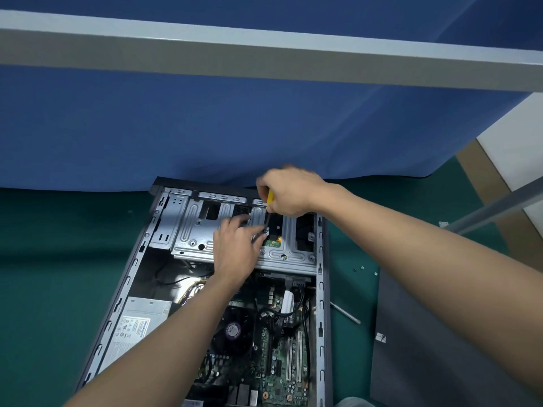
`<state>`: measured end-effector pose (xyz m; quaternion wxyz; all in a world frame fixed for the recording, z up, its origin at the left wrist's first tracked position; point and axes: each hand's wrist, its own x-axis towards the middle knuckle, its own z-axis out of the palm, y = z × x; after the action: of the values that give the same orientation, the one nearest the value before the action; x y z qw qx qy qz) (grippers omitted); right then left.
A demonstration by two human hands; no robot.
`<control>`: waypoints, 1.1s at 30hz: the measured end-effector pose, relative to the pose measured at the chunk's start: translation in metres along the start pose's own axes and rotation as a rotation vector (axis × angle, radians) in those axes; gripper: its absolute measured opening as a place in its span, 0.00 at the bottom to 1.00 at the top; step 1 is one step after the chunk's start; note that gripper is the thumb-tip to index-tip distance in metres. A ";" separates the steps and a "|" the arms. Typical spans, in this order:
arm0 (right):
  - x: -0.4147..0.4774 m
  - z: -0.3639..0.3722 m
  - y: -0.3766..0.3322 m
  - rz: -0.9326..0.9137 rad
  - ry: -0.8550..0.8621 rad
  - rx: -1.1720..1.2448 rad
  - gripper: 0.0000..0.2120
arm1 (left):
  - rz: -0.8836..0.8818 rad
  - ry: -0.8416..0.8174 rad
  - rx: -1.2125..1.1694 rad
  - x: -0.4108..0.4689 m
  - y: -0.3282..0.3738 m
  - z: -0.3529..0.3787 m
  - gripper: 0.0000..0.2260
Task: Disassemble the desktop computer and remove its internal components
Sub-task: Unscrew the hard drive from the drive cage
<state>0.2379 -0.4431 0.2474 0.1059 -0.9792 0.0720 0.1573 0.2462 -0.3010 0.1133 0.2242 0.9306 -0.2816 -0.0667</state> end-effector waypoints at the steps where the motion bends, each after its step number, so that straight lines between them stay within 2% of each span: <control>1: -0.001 0.001 0.003 -0.007 0.014 0.020 0.07 | -0.012 -0.003 0.000 0.001 0.001 0.000 0.12; 5: -0.011 0.007 0.024 0.034 0.063 0.139 0.07 | -0.030 -0.001 0.004 0.002 0.004 0.001 0.11; 8: -0.024 0.007 0.044 0.112 0.191 0.315 0.07 | -0.031 0.010 -0.001 0.000 0.005 0.001 0.10; 15: -0.065 0.034 0.068 0.338 0.502 0.951 0.06 | -0.035 0.038 0.008 0.004 0.011 -0.002 0.07; 20: -0.090 0.065 0.068 0.451 0.648 1.188 0.06 | 0.081 0.033 0.126 0.009 0.015 -0.004 0.07; 26: -0.106 0.084 0.061 0.538 0.772 1.468 0.06 | 0.094 -0.006 0.310 0.010 0.024 -0.001 0.08; 30: -0.110 0.083 0.061 0.479 0.857 1.659 0.07 | 0.008 0.038 0.165 0.010 0.029 -0.004 0.07; 33: -0.107 0.080 0.067 0.479 0.872 1.625 0.13 | -0.142 0.078 -0.064 0.009 0.040 -0.014 0.06</control>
<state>0.1018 -0.4776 0.1954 0.6829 -0.5376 0.3911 -0.3026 0.2372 -0.3302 0.1438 0.2595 0.9425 -0.2034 -0.0552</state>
